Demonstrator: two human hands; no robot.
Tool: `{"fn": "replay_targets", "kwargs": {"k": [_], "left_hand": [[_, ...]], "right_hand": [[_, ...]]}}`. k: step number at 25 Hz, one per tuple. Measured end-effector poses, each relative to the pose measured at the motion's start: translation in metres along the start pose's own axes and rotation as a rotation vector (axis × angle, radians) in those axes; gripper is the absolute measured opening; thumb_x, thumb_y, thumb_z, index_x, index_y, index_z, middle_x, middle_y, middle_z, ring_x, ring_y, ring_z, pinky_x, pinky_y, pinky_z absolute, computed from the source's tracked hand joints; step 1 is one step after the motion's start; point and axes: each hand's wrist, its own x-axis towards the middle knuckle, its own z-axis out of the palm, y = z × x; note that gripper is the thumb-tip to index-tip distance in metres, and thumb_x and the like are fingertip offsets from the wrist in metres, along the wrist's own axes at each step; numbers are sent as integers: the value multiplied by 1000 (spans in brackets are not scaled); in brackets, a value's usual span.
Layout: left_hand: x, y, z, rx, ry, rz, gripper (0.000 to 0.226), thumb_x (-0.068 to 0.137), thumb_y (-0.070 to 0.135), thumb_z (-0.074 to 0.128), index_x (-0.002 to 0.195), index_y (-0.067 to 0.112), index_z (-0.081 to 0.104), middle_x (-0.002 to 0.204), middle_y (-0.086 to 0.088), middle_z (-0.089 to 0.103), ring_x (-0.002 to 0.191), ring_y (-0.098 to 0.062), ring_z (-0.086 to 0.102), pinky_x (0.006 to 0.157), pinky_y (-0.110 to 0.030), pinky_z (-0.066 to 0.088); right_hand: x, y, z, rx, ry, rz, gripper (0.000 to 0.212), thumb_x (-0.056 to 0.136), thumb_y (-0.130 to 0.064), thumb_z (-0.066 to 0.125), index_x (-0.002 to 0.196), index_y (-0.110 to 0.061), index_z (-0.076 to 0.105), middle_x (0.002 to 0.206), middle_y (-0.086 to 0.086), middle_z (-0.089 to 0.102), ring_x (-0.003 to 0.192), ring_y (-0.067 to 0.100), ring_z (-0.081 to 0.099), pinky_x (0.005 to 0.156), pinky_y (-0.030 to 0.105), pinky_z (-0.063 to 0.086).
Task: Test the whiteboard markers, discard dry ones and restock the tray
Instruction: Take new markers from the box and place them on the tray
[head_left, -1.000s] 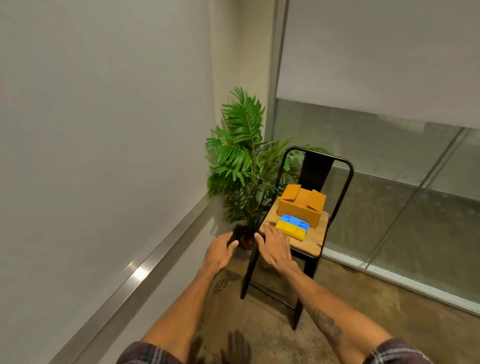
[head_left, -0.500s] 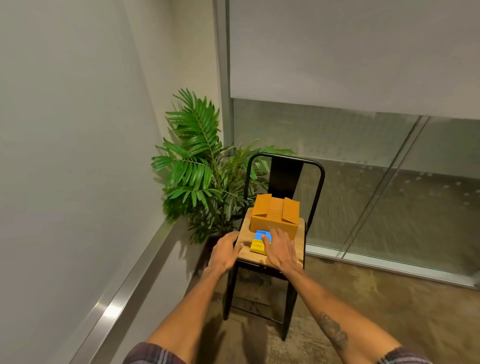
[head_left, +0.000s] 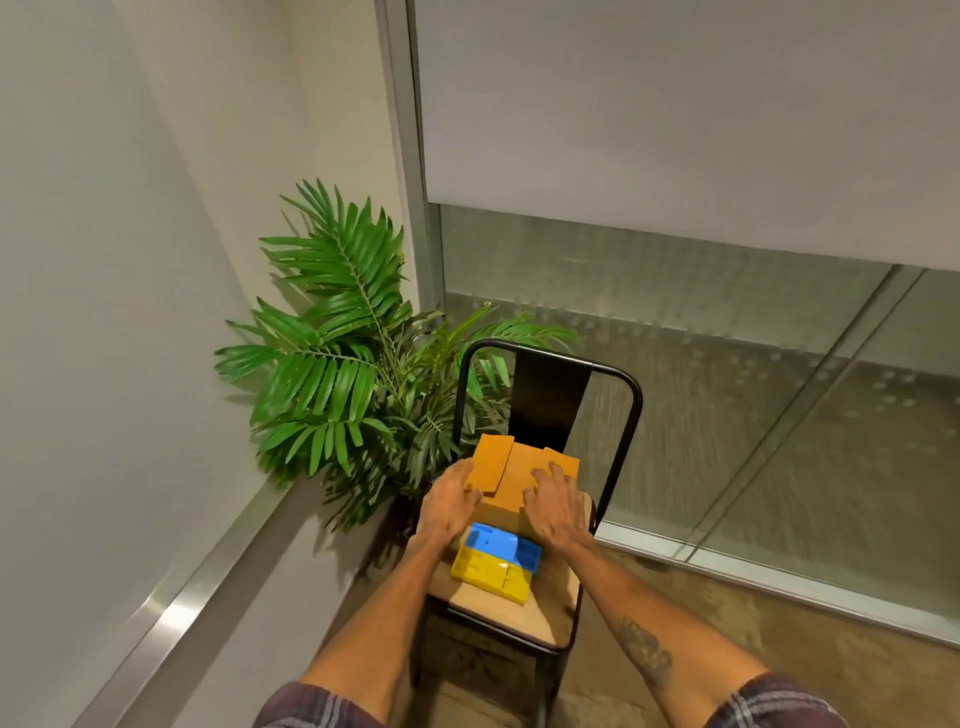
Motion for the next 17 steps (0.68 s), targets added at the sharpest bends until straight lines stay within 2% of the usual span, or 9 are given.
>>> {"fn": "replay_targets", "kwargs": {"k": [3,6,11,14,17], "left_hand": [[28,14,10,-44,34,-79,51,93,24,65,140,21,46,138,-2,54,128,-25,52,102,-41,45],[47,19,21,-40,29,-136,66,89,25,71,146,18,38,146,-4,48,133,-26,48,105,-42,42],[74,8,39,19,-57,-210,88,83,40,75,152,18,26,153,-4,38,137,-28,43,107,-45,42],[92,-3,48,70,-139,-219,99,75,45,80,152,18,23,154,-4,38,139,-28,39,107,-49,40],[103,-5,52,64,-170,-162,90,83,35,75,154,14,23,156,-6,34,140,-29,37,112,-44,36]], "right_hand": [[32,16,-1,44,9,27,43,99,-33,47,138,-15,46,147,11,40,129,34,41,103,45,40],[51,22,7,94,36,74,42,96,-38,50,130,-13,47,135,10,46,121,33,46,96,45,45],[73,14,28,111,8,179,56,86,-49,60,128,-17,42,132,8,41,118,33,44,93,48,46],[81,10,36,119,-3,240,52,82,-36,67,123,-20,41,135,7,38,116,32,44,89,47,46],[89,10,35,141,31,238,47,80,-24,67,118,-21,40,129,7,41,110,32,47,83,46,48]]}}
